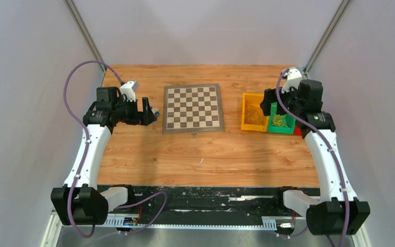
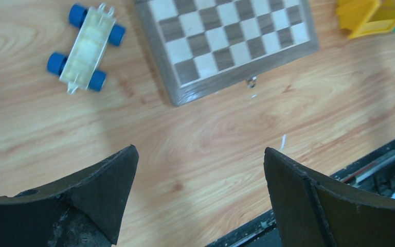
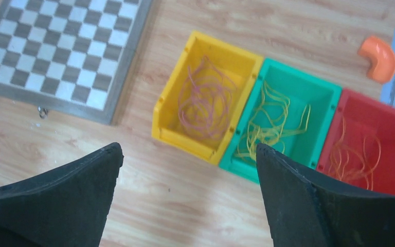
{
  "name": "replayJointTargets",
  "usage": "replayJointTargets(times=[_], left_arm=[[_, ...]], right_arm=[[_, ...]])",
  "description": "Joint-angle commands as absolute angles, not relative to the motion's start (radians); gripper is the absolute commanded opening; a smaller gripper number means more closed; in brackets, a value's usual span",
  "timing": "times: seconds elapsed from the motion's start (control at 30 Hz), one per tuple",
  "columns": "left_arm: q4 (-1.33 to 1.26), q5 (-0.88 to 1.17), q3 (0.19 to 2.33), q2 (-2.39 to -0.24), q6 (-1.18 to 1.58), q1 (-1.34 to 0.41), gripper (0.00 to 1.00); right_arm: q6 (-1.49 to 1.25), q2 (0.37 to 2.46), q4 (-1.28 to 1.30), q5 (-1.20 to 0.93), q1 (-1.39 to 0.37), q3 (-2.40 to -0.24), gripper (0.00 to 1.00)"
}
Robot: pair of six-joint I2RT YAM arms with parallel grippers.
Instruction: Untangle the cables
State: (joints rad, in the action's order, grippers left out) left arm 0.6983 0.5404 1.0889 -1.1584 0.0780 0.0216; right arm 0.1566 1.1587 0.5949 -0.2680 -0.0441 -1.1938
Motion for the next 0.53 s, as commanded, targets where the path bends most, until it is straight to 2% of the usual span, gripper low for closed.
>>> replayJointTargets(times=[0.0,0.23,0.4,0.5], left_arm=[[0.824,0.355,1.1,-1.155,0.041,0.025,1.0],[0.767,0.249,0.956,-1.035,0.004,0.025,1.0],[0.749,0.255,0.893,-0.948,0.022,0.024,1.0],[0.747,0.271,0.873,-0.927,0.025,0.026,1.0]], right_arm=[[0.202,1.071,0.65,-0.328,-0.009,-1.046,1.0],[0.118,1.006,0.607,-0.309,0.027,-0.911,1.0],[0.018,0.953,0.571,-0.458,0.101,-0.827,1.0],[0.012,0.942,0.561,-0.459,0.112,-0.818,1.0]])
